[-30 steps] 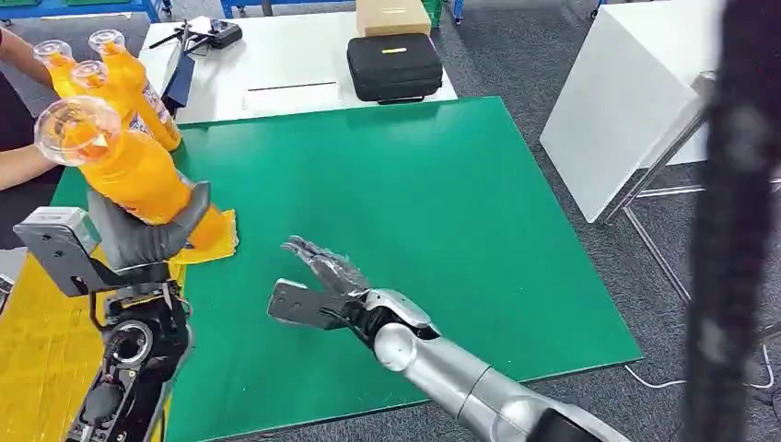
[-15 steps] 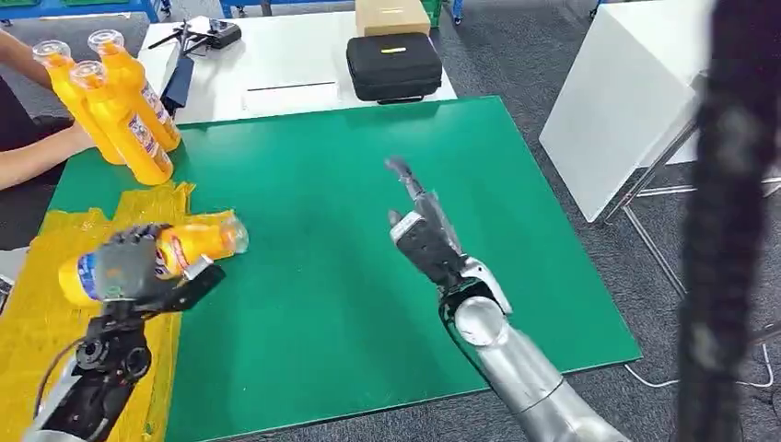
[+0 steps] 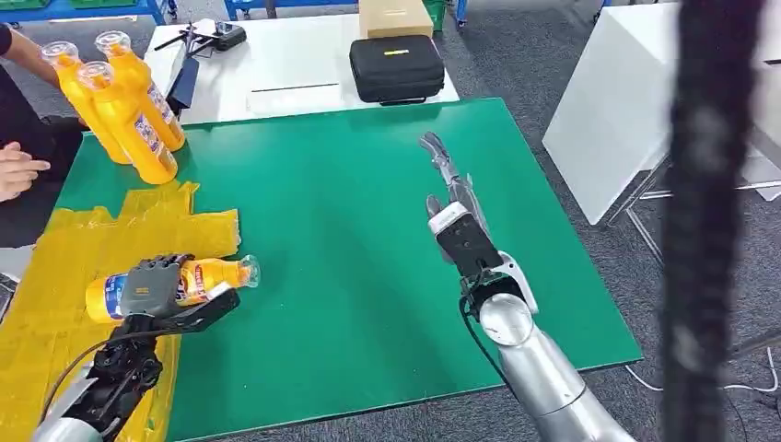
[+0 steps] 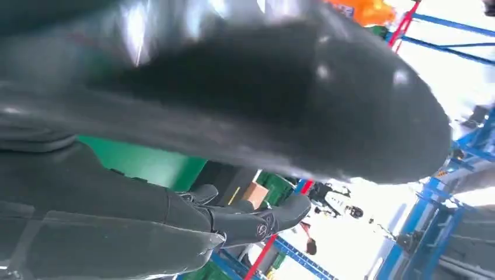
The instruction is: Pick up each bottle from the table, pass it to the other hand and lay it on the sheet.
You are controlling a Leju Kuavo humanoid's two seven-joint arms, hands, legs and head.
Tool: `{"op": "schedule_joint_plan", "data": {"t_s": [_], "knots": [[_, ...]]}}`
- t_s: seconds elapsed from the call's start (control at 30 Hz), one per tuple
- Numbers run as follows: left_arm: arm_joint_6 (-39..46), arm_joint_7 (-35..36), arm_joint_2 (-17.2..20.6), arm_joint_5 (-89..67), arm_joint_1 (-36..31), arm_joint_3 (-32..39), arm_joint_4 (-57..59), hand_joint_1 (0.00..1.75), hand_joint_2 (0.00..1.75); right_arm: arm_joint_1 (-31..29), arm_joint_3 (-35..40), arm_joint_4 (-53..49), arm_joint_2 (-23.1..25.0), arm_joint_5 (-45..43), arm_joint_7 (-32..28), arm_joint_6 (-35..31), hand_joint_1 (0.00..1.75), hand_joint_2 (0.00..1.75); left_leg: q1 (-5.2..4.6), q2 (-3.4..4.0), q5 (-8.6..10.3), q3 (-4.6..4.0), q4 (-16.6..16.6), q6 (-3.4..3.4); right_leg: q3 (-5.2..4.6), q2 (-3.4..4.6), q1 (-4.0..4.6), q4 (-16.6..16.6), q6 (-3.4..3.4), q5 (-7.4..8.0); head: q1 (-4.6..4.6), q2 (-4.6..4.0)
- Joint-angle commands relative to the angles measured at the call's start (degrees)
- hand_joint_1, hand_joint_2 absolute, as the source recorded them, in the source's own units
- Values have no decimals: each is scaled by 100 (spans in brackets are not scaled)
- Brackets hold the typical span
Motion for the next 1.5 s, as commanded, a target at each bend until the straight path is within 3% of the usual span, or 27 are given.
{"op": "schedule_joint_plan", "data": {"t_s": [0.03,0.17,0.33,0.67,0.77,0.83,0.87,0.97,1.13,1.5], "knots": [[-472,94,-171,143,-94,-381,837,0,0,118,-146,-102,-117,-71,-19,-24,0,0,-2,4,-2,31,-6,-16,28,-5,-2,-1,-12,-9,0,0],[-294,-87,-100,474,-70,-226,357,0,0,209,-192,-181,-128,4,44,3,0,0,-1,19,-1,37,-4,-32,28,6,-1,2,-15,-9,2,0],[-1042,29,213,1102,249,-188,-1239,0,0,300,-359,-149,-134,47,58,80,0,0,4,9,8,18,11,-45,11,-10,5,17,-39,-1,2,0],[-726,59,420,1765,589,214,-3181,0,0,395,-498,-145,-207,46,76,159,0,0,4,8,27,-30,5,-22,-34,-4,5,10,-25,26,2,0],[-340,-278,173,2752,611,705,-4011,0,0,517,-572,-234,-268,-72,64,162,0,0,10,5,14,-32,18,-29,-35,-13,11,20,-25,13,2,0],[-421,-649,-175,4121,687,1017,-4500,0,0,544,-559,-214,-295,-238,18,214,0,0,7,-6,28,-56,11,-20,-56,-18,7,13,-23,25,2,0],[-765,-891,-447,5518,823,1135,-4852,0,0,556,-545,-160,-302,-633,-353,361,0,0,8,-6,20,-52,17,-25,-51,-22,9,18,-22,16,4,0],[-1172,-921,-721,6937,1015,651,-5241,0,0,511,-511,6,-143,-878,-896,159,0,0,1,-5,22,-48,6,-20,-51,-20,2,10,-19,18,2,0],[-1093,-766,-1176,8131,929,-178,-5322,0,0,634,-534,-281,8,-845,-1057,-274,0,0,-1,-12,21,-53,8,-21,-50,-26,2,10,-20,16,4,0],[-1015,-787,-1091,8231,884,-241,-5302,0,0,647,-551,-327,-4,-826,-1033,-307,0,0,-9,11,23,-60,4,-21,-66,-7,-5,9,-19,27,0,0]]}}
